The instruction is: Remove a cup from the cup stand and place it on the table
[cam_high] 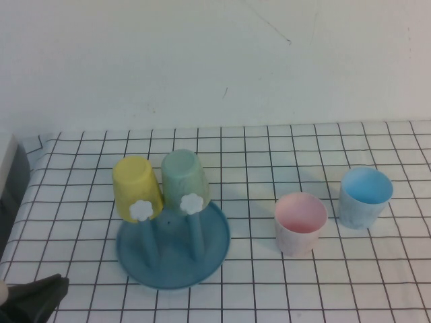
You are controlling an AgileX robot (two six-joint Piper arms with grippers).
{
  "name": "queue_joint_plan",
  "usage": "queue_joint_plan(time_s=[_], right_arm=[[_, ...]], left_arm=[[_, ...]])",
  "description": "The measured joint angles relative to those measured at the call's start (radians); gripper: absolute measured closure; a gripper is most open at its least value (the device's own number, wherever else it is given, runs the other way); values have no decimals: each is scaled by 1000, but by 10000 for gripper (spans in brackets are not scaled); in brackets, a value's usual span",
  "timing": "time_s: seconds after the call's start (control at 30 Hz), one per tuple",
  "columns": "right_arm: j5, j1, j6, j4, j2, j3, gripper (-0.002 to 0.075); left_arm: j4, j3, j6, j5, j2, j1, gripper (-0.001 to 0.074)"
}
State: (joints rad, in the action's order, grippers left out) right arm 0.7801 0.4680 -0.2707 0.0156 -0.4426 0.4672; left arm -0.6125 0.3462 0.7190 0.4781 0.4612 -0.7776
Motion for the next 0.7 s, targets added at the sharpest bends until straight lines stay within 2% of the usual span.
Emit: queue_joint_plan(time_s=[0.2, 0.7], right_arm=[[-19, 0, 6, -2, 122, -71, 727], [-28, 0, 9, -2, 135, -73, 728]], left_arm=[[0, 0, 0, 0, -2, 0, 736], [0, 0, 0, 0, -2, 0, 736]])
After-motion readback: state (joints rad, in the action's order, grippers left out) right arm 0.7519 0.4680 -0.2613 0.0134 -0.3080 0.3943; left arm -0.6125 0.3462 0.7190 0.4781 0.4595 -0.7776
